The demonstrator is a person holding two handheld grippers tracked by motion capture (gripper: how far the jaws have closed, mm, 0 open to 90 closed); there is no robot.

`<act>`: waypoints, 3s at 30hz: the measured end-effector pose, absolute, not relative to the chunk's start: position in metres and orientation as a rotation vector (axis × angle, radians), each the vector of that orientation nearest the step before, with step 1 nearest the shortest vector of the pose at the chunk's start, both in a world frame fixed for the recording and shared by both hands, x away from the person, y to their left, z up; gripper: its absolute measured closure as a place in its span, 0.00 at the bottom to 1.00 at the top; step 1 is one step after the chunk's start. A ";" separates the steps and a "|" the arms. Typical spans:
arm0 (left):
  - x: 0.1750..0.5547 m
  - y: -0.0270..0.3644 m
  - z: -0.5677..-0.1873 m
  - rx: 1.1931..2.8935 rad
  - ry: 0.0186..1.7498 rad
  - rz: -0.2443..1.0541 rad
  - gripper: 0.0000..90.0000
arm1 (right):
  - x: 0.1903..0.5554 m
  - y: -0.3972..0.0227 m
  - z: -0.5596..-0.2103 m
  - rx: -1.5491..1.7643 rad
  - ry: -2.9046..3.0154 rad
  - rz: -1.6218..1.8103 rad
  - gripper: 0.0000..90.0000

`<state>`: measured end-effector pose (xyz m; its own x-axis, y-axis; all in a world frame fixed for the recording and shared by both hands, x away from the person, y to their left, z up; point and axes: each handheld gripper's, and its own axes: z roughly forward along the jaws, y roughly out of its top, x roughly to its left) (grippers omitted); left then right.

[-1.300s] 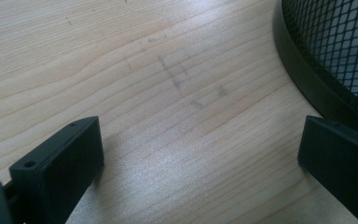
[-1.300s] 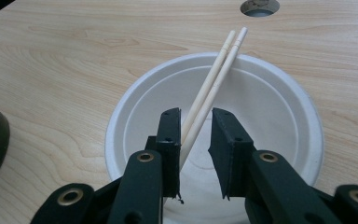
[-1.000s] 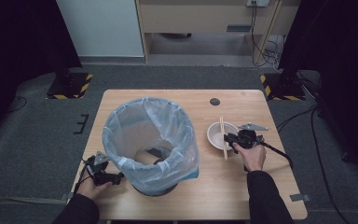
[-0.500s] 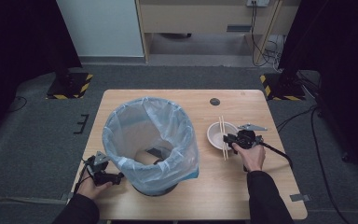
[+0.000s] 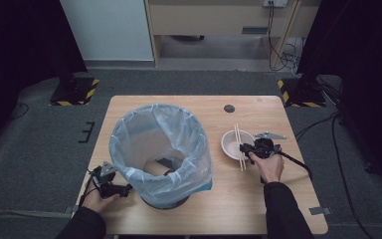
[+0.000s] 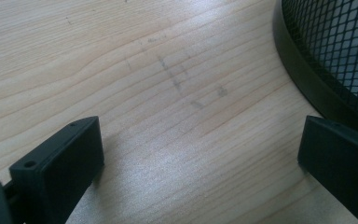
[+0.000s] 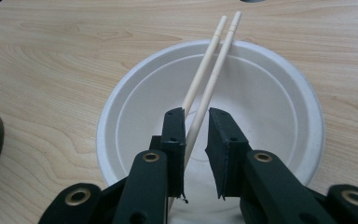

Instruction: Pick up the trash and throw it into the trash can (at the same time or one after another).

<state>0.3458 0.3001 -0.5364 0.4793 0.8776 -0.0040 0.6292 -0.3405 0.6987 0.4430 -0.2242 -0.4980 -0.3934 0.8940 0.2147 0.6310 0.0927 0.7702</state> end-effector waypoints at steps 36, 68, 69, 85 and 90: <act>0.346 0.300 -0.536 2.087 1.240 0.500 0.00 | 0.443 -0.230 -0.495 1.577 2.037 1.202 0.96; 0.346 0.300 -0.536 2.087 1.240 0.500 0.00 | 0.433 -0.256 -0.449 1.526 1.793 1.497 0.96; 0.346 0.300 -0.536 2.087 1.241 0.500 0.00 | 0.432 -0.257 -0.445 1.518 1.776 1.519 0.96; 0.346 0.300 -0.536 2.087 1.240 0.500 0.00 | 0.410 -0.270 -0.387 1.351 1.580 1.795 0.96; 0.346 0.300 -0.536 2.087 1.240 0.500 0.00 | 0.404 -0.272 -0.373 1.307 1.547 1.851 0.96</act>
